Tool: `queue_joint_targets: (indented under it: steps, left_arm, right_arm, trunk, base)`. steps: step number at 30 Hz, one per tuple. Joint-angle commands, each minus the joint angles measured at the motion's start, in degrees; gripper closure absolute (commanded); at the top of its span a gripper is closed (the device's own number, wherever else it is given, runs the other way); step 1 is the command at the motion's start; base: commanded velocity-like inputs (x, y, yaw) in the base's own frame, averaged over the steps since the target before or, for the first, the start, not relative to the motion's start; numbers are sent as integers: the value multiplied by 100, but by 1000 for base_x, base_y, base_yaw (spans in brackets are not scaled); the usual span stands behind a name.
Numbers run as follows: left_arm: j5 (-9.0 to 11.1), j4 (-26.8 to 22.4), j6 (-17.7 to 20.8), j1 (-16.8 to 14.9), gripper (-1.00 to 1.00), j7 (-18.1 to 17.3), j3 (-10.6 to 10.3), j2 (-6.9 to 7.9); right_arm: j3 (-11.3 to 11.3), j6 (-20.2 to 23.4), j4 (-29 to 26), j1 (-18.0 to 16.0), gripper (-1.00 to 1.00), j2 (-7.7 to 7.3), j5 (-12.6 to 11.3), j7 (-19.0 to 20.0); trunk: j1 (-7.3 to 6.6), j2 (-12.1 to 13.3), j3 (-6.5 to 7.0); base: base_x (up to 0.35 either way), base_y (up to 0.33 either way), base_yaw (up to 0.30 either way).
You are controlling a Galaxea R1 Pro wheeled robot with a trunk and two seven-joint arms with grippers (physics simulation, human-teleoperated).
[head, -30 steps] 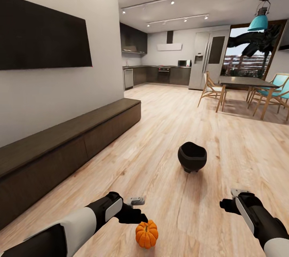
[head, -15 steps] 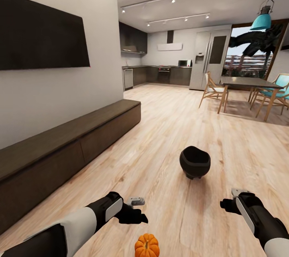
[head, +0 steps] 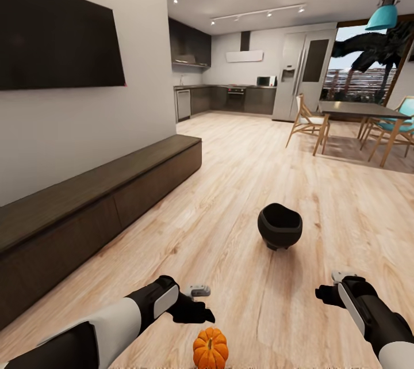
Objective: Place each of the two pumpkins and all three candles from the living room inside a cabinet in the living room (use any cabinet), then make sure every cabinet is closed, and position the cauldron so it is next to a table in the living room.
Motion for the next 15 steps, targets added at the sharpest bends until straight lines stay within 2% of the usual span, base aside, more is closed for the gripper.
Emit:
queue_joint_targets:
  steps: [1, 7, 15]
  left_arm:
    - [-17, 7, 15, -7, -100, -35, -17, -4]
    - [-18, 15, 33, -7, -100, -1, -24, -6]
    - [5, 18, 16, -8, -100, 400, -9, -6]
  right_arm:
    - [-3, 22, -7, -2, -100, -1, -56, -25]
    - [-15, 28, -28, -3, -100, -1, -62, -23]
    - [-18, 30, -42, -3, -100, -1, -65, -21]
  trunk:
    - [1, -4, -29]
    - [17, -13, -161]
    - [37, -23, -339]
  base:
    - [0, 0, 0]
    - [0, 0, 0]
    - [0, 0, 0]
